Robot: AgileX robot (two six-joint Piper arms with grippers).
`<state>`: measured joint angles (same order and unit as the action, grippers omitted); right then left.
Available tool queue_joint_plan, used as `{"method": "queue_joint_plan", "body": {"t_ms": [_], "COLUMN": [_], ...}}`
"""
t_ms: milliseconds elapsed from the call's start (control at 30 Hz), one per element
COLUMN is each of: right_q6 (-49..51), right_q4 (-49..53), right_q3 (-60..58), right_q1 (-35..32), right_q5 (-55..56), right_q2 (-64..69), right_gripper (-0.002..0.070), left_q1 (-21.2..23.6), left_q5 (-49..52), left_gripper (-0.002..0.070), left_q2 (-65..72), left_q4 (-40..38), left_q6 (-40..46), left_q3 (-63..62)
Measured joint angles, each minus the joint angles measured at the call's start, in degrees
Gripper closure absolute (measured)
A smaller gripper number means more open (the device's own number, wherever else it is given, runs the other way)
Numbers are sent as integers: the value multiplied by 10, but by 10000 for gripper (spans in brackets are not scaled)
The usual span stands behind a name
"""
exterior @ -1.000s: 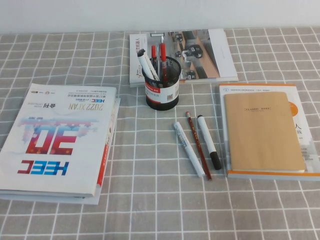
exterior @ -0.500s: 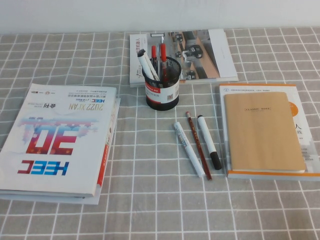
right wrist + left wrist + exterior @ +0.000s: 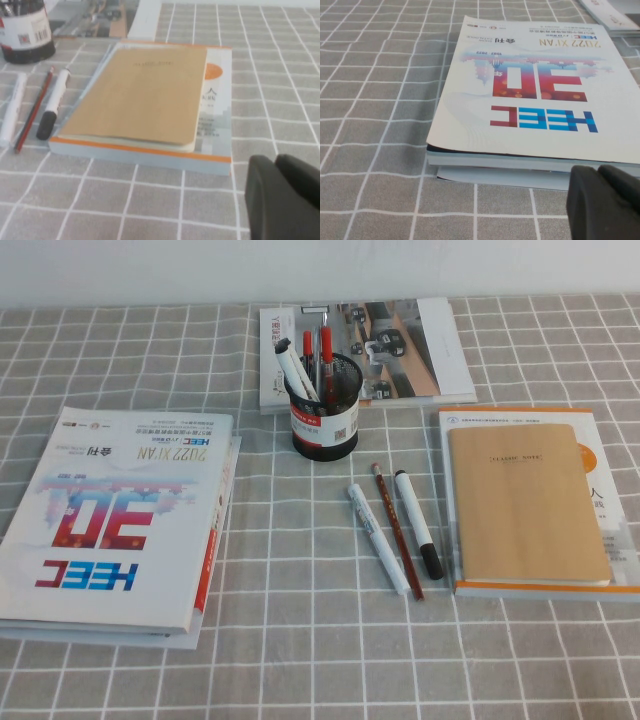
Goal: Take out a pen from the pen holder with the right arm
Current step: 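Take a marker out of the pen holder and lay it on the table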
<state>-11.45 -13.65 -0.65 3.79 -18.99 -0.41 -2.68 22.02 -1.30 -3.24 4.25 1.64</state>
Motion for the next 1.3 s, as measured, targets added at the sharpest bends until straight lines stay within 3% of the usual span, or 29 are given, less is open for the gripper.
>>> {"method": "queue_joint_plan", "body": {"t_ms": [1300], "right_q6": [-31], "right_q4": [-26], "right_q3": [-9], "right_q1": [0], "right_q5": [-27], "right_q2": [0], "right_gripper": [689], "left_q1": [0], "left_q5": [0], "left_gripper": [680], "left_q2": [0], "left_q4": [0], "left_q6": [0], "left_q3": [0]}}
